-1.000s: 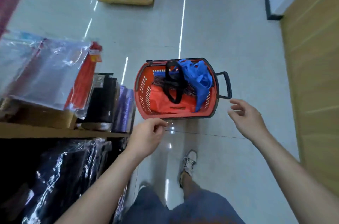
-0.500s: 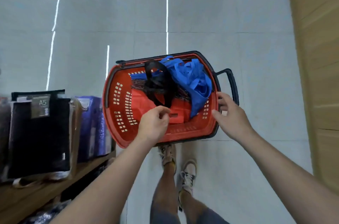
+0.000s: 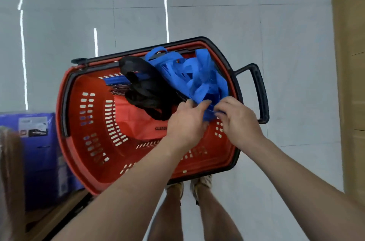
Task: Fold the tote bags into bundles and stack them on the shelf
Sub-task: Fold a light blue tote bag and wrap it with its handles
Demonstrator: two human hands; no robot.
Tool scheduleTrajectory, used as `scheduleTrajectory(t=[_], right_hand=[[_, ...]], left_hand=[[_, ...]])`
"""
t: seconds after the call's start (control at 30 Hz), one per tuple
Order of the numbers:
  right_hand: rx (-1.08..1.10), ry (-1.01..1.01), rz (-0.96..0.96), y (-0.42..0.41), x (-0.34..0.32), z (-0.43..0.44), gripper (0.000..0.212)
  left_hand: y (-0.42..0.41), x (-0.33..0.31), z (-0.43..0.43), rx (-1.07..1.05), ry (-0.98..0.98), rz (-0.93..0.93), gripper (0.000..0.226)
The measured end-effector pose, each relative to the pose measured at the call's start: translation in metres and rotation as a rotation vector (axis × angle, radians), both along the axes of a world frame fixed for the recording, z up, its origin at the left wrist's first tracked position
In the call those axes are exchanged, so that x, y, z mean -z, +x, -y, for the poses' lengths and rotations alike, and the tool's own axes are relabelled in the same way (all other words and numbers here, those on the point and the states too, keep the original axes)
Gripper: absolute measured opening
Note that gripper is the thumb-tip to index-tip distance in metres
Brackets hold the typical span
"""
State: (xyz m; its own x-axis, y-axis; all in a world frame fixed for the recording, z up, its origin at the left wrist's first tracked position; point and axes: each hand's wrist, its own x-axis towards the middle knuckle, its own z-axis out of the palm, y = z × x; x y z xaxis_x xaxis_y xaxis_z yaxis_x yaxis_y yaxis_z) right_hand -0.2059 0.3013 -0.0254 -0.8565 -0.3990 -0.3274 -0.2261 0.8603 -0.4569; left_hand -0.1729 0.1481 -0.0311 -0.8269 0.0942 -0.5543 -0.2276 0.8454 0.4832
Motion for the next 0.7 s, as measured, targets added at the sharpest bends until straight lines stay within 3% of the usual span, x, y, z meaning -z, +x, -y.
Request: scheduleTrajectory(t=[0.1, 0.17, 0.23, 0.3, 0.37, 0.5, 0.57, 0.7], right_hand=[[-0.017, -0.235, -0.115, -0.012, -0.042, -0.002, 0.009], [0.005, -0.350, -0.207, -0.023, -0.078, -0.002, 0.011], [0.067, -0.429, -0.177, -0.032, -0.114, -0.004, 0.046], [0.169, -0.446, -0.006, -0.039, -0.144, -0.008, 0.093], [0.234, -0.342, 0.134, -0.038, -0.169, -0.013, 0.113], [0.328, -0.182, 0.281, -0.025, -0.213, -0.021, 0.124], [0.272, -0.107, 0.310, -0.017, -0.243, -0.017, 0.130], [0.065, -0.061, 0.080, 0.012, -0.307, 0.027, 0.134]], left_hand=[[-0.012, -0.026, 0.002, -0.075, -0.030, -0.282, 0.023], [-0.021, -0.059, 0.004, -0.121, -0.022, -0.496, 0.022], [-0.033, -0.101, 0.010, -0.223, -0.012, -0.597, 0.025], [-0.046, -0.145, 0.021, -0.438, 0.019, -0.594, 0.032], [-0.057, -0.183, 0.033, -0.660, 0.067, -0.581, 0.042], [-0.068, -0.261, 0.046, -0.917, 0.277, -0.565, 0.041], [-0.071, -0.299, 0.049, -1.008, 0.379, -0.545, 0.037], [-0.072, -0.367, 0.041, -1.139, 0.611, -0.512, 0.032]])
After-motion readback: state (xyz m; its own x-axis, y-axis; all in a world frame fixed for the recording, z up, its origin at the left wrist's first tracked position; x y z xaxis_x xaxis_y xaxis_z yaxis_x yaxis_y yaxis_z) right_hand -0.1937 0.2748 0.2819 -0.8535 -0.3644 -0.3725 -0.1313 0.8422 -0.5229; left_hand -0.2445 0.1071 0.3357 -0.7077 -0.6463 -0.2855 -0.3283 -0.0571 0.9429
